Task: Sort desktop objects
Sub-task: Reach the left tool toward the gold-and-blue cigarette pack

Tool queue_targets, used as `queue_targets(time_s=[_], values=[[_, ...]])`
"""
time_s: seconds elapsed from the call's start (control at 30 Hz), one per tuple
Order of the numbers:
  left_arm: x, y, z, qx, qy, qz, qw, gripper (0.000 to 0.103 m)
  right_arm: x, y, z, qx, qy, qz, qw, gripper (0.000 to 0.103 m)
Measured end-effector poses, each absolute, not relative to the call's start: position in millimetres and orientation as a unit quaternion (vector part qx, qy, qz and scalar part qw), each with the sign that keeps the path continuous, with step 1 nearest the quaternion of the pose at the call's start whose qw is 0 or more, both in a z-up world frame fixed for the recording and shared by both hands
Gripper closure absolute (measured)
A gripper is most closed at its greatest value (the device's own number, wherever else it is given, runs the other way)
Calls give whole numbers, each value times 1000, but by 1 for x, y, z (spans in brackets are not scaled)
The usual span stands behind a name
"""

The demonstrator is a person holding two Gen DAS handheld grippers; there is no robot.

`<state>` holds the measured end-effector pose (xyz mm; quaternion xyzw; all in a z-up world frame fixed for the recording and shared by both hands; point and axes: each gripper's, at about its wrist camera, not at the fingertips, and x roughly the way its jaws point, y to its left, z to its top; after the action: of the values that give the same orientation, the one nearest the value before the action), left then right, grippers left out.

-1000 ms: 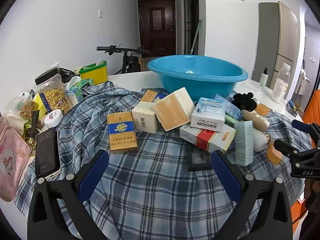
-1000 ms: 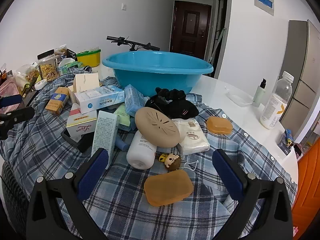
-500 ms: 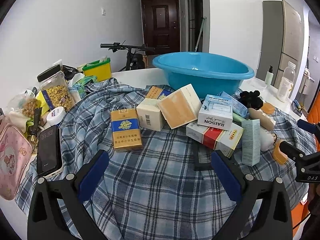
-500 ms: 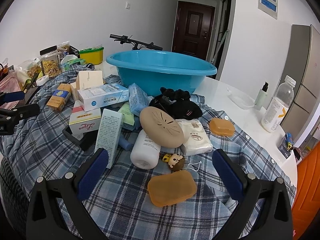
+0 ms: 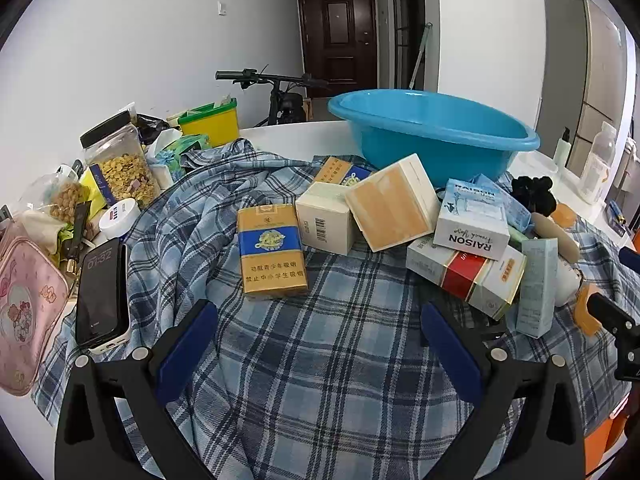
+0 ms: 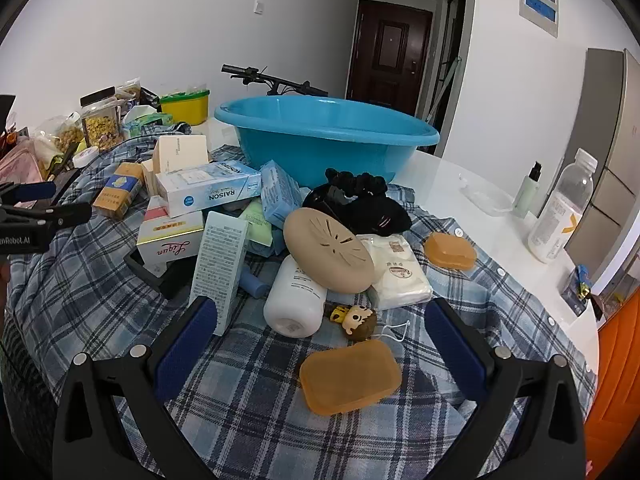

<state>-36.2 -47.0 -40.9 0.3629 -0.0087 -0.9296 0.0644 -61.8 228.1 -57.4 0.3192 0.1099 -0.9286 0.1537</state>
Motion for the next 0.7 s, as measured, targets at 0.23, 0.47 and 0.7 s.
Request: queue_targets(time_s=[0.23, 0.47, 0.7], values=[[-32, -40, -38, 359, -10, -931, 57, 0, -62, 231, -56, 321, 105, -929, 152, 0], [-34, -48, -38, 359, -8, -931, 67, 0, -60, 230, -56, 319, 105, -929, 154, 0], [-75, -74, -50, 377, -21, -919, 113, 0, -60, 230, -61, 324, 106, -927, 158, 0]])
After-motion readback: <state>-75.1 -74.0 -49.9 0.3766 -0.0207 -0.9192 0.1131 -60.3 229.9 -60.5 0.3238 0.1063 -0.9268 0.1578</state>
